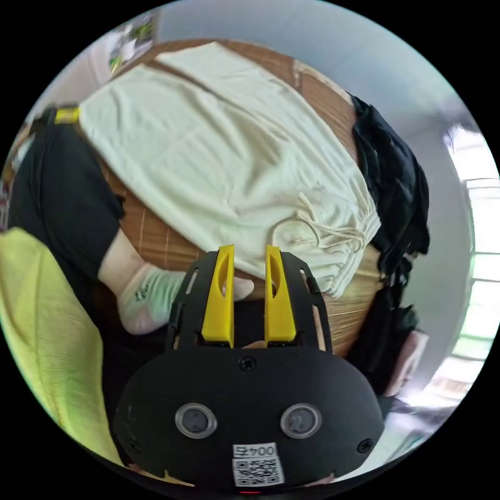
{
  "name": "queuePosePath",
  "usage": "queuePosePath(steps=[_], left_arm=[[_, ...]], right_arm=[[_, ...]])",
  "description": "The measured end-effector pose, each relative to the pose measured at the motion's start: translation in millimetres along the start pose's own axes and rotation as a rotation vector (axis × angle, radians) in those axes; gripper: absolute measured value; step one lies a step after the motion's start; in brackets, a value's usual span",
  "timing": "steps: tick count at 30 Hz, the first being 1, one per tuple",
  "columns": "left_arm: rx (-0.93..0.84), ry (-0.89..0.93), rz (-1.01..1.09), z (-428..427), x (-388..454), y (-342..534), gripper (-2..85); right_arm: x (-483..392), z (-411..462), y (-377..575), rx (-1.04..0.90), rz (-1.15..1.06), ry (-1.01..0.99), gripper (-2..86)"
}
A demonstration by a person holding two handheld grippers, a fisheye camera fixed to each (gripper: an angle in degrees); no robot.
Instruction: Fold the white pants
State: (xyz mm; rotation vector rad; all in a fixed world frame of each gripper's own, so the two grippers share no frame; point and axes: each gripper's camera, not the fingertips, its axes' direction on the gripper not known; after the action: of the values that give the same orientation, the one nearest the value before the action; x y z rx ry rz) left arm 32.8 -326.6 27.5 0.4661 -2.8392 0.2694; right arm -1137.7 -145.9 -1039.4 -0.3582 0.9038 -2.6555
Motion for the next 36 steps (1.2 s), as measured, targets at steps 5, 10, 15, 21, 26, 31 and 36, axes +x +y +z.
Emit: queuePosePath(steps=[5,10,15,21,26,31,36], left_arm=[[0.047,-0.037,-0.134,-18,-38,4,1.0],[0.096,-0.059,-0.24,-39,-69,6,0.9],[0.077,-0.067,-0.242,-38,-72,4,0.9],[0.056,-0.061,-0.266,-38,-75,2,1.1],[0.047,-0.055,-0.275,-40,-73,3,1.1],[0.037,-0.052,-0.277,-39,-67,4,1.0],[0.03,-0.038,-0.317,-40,-67,2,1.0]], right_arm=[[-60,32,-2,-0.157,-0.306,0.295,10.3],[-38,46,17,-0.161,-0.349,0.339,9.8],[-31,66,34,-0.164,-0.494,0.372,9.3],[-56,87,21,-0.209,-0.647,0.37,11.2],[-68,93,19,-0.197,-0.659,0.416,12.3],[-74,85,31,-0.122,-0.615,0.479,11.3],[-79,103,34,-0.191,-0.694,0.447,6.3]])
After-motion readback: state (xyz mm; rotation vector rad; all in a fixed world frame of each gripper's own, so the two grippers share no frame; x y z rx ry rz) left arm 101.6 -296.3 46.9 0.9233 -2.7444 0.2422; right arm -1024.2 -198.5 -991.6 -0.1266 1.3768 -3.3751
